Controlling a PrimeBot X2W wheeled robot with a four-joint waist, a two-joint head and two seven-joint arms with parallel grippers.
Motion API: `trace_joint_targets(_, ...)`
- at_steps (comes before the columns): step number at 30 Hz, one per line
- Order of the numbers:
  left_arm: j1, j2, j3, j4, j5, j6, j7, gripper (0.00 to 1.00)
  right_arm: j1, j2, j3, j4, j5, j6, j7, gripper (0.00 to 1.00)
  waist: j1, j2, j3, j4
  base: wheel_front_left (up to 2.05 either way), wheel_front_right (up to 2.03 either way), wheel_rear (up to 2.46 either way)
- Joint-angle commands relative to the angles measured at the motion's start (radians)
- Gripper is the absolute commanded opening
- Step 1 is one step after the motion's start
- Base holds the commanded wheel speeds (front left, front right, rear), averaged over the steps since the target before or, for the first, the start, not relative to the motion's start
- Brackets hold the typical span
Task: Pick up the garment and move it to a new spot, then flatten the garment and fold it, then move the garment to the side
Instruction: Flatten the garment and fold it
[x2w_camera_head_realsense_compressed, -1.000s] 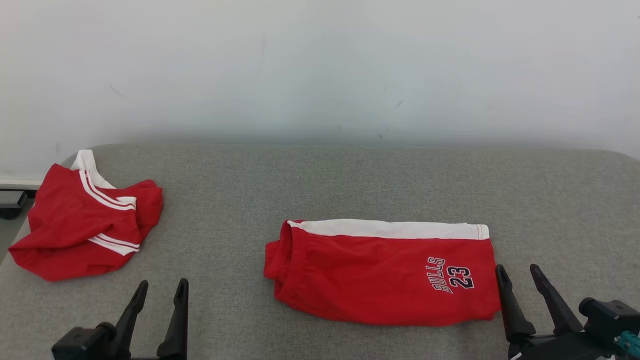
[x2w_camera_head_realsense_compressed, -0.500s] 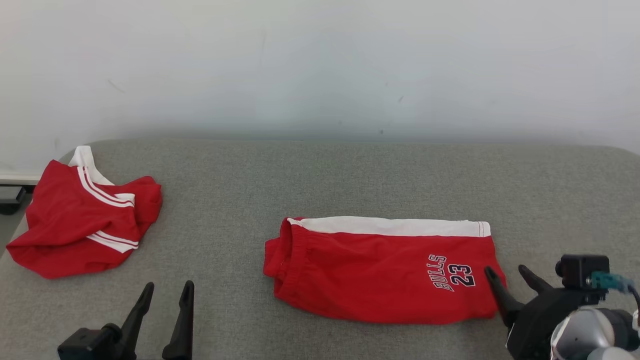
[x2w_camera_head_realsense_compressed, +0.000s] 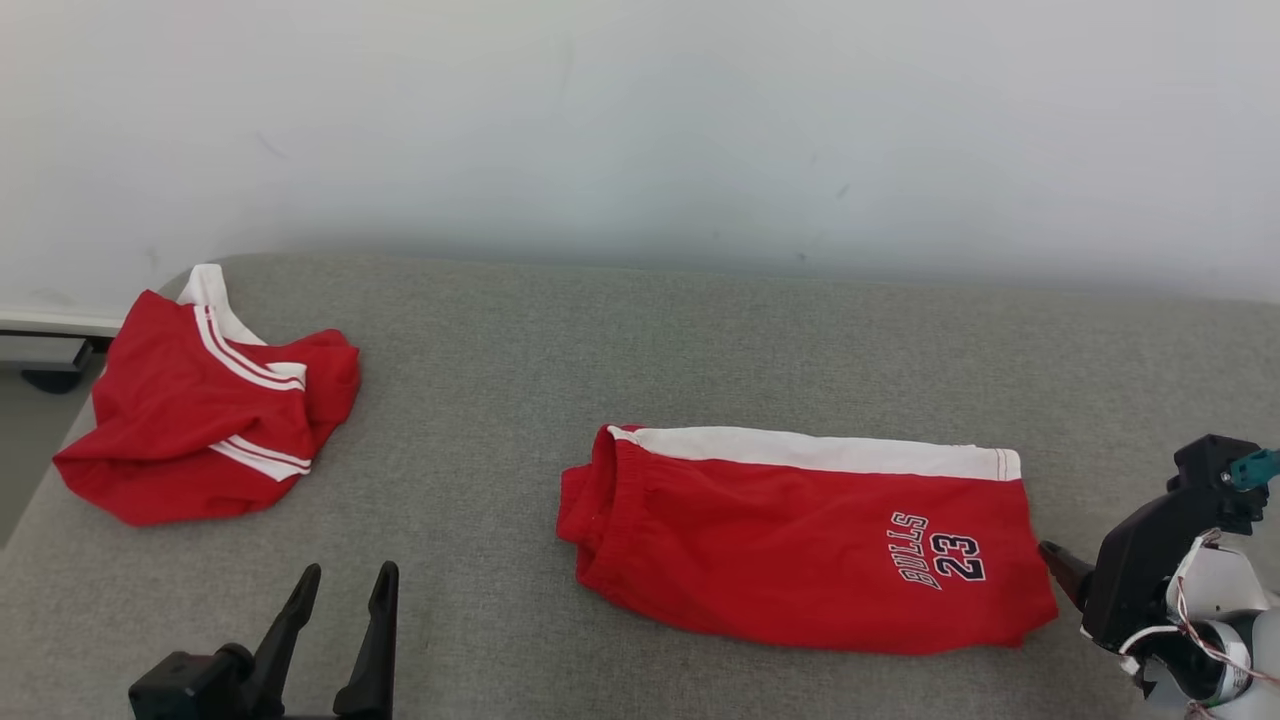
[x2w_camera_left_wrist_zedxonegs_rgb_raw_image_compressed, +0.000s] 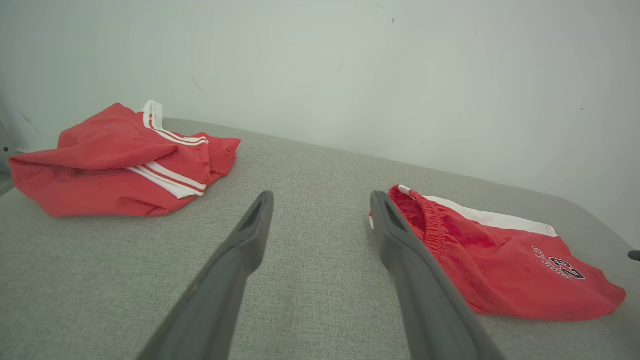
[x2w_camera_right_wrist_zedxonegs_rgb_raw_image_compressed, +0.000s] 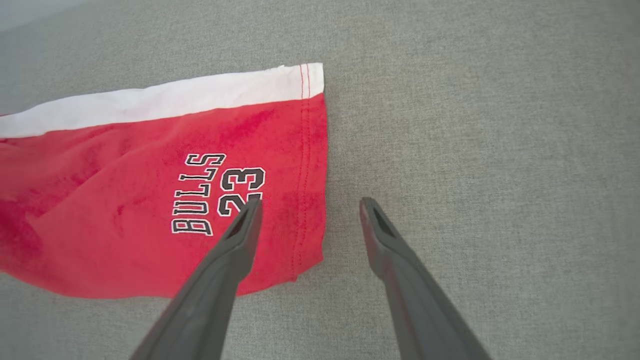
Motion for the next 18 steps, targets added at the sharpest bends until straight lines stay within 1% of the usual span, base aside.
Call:
trace_joint_targets(1, -0.015, -0.001, 0.000, 0.005, -0.005, -0.006, -0.007, 1.00, -0.021, -0.003, -0.016, 0.034, 0.002, -0.001, 0.016, 1.00, -0.0001, -0.0001, 0.003, 0.009, 0.00, 0.00, 0.00)
trace_joint_targets(6, -0.025, -0.004, -0.011, 0.011, -0.002, -0.016, -0.007, 1.00, -0.076, -0.003, -0.056, 0.149, -0.035, -0.001, 0.043, 1.00, -0.0001, -0.0001, 0.014, 0.031, 0.00, 0.00, 0.00)
trace_joint_targets(11, -0.040, -0.008, -0.024, 0.021, 0.000, -0.025, -0.002, 1.00, -0.120, -0.003, -0.108, 0.215, -0.081, -0.001, 0.007, 1.00, -0.0001, -0.0001, 0.031, 0.060, 0.00, 0.00, 0.00)
trace_joint_targets(18, -0.050, -0.005, -0.032, 0.034, -0.005, -0.040, -0.002, 1.00, -0.171, -0.003, -0.182, 0.299, -0.123, -0.001, -0.005, 1.00, -0.0001, -0.0001, 0.048, 0.098, 0.00, 0.00, 0.00)
